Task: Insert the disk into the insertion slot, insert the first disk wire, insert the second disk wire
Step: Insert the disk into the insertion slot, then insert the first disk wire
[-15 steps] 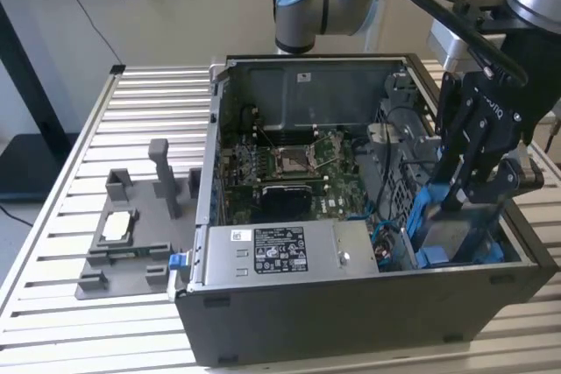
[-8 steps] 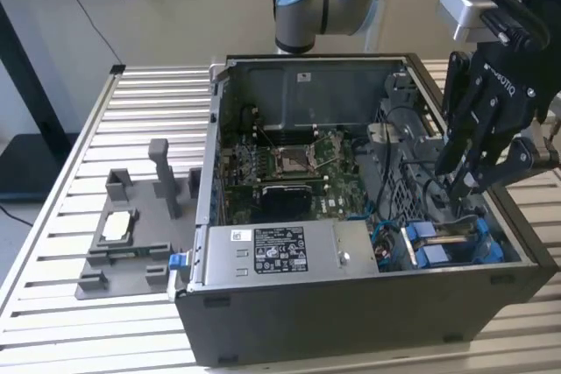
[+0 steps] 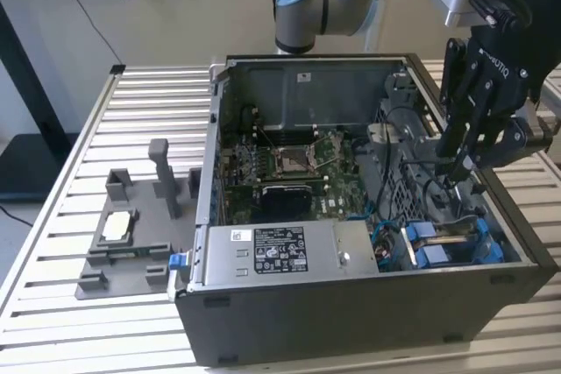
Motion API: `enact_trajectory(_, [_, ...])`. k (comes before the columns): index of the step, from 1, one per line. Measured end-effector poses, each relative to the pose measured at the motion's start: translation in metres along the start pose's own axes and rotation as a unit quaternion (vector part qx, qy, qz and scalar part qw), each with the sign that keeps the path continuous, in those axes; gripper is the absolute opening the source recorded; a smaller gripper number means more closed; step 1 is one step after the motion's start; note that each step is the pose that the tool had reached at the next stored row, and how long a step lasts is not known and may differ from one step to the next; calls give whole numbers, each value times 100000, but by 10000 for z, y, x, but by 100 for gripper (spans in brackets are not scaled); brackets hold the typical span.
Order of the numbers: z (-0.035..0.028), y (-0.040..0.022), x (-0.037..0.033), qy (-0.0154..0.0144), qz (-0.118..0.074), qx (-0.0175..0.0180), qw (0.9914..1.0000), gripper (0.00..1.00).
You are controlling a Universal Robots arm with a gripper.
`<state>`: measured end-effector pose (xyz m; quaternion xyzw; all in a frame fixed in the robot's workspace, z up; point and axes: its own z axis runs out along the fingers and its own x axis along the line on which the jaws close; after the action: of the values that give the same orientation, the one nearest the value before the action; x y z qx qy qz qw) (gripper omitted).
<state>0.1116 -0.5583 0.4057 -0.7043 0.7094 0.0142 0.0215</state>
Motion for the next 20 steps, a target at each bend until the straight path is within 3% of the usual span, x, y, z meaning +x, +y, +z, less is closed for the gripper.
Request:
enact_trajectory(2, [6,7,-8,-5,-67,1362,99991,38])
enact_trajectory(3, [11,9,-18,-12,-83,1707,99985,38])
enact_trajectory(9, [56,21,-156,-17,-131,2561,99967,38])
enact_trajectory(15, [125,55,-164,0,-196,3842,99926,38])
enact_trajectory(20, [140,63,-166,180,-214,3942,99922,38])
